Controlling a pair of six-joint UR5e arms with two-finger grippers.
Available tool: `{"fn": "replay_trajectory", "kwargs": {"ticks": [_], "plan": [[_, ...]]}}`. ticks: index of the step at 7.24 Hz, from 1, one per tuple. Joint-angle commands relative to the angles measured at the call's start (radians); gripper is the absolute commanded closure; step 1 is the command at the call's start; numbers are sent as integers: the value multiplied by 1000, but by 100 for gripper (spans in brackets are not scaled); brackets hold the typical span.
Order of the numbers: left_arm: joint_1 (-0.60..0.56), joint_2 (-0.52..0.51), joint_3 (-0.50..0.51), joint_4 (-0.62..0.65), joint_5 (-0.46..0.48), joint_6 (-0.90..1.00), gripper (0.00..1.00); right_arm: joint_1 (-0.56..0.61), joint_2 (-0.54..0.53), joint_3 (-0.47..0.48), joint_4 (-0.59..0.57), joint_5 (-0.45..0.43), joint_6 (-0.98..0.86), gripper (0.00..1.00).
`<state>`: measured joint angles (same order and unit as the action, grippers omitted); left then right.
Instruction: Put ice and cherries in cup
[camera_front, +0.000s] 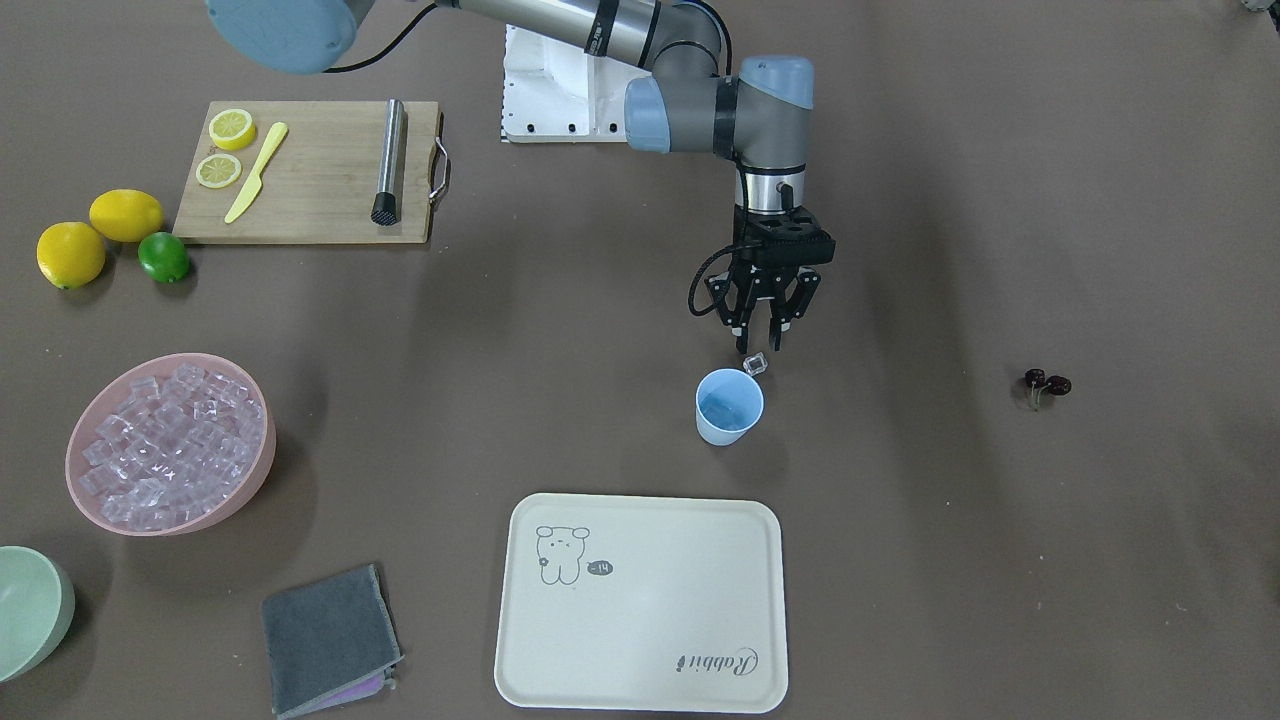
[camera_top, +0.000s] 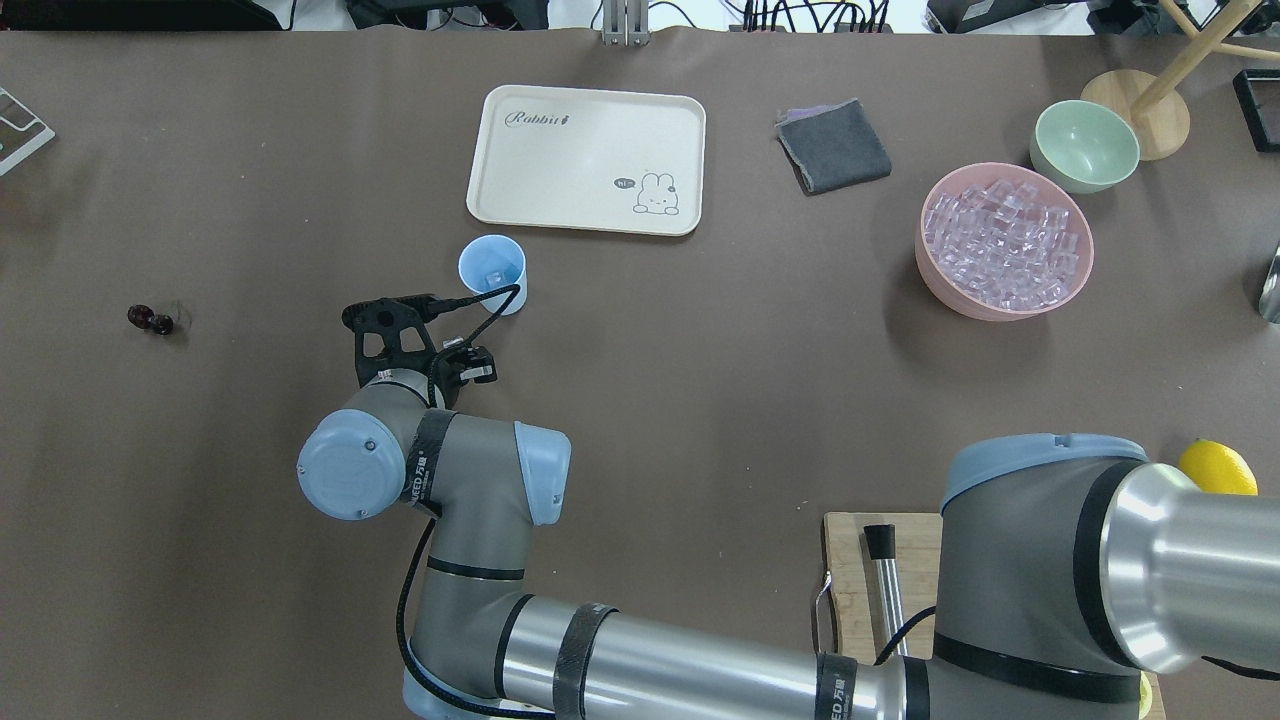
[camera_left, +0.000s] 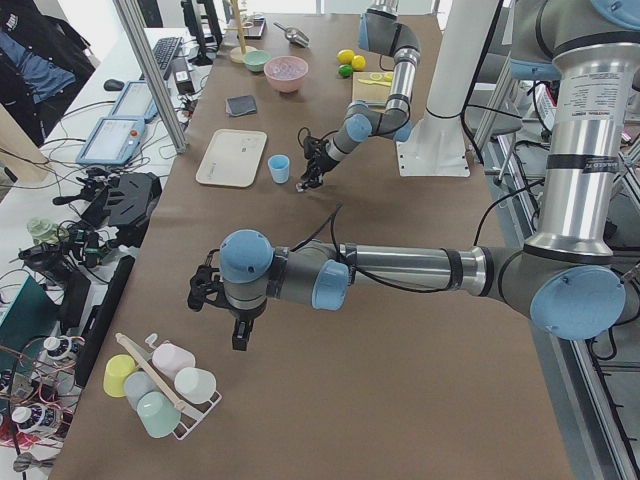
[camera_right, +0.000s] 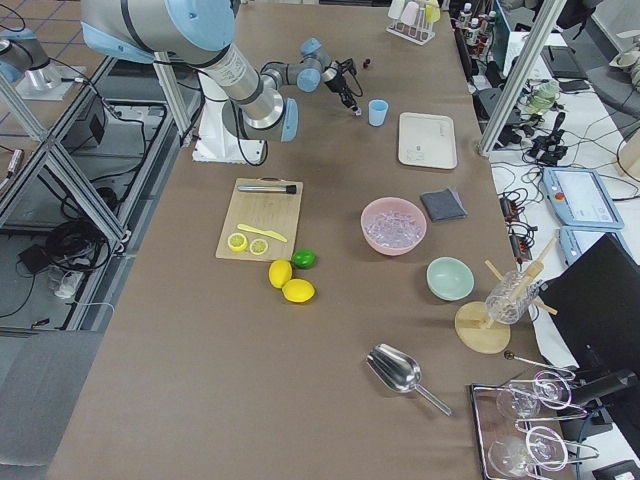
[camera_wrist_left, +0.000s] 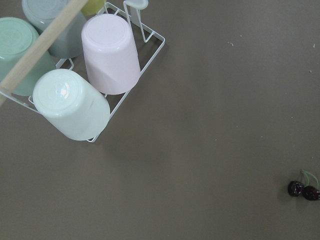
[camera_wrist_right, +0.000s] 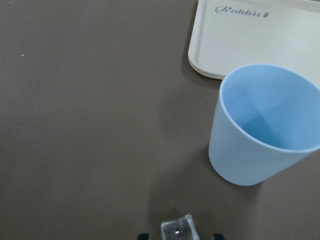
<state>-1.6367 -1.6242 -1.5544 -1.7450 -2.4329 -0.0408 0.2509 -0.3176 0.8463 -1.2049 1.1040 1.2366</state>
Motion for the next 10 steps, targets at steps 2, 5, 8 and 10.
{"fn": "replay_trajectory", "kwargs": {"ticks": [2,5,8,10], "plan": [[0,1,0,-1,-2,-1,2,1,2,-25,27,-19,-6,33],[0,1,-4,-1,-2,-1,2,1,3,-46,40,-26,0,33],[0,1,-6,1,-2,-2,2,-4,3,-73,77,-21,0,42],[0,1,-4,-1,-2,-1,2,-4,8,-72,94,-9,0,73]]}}
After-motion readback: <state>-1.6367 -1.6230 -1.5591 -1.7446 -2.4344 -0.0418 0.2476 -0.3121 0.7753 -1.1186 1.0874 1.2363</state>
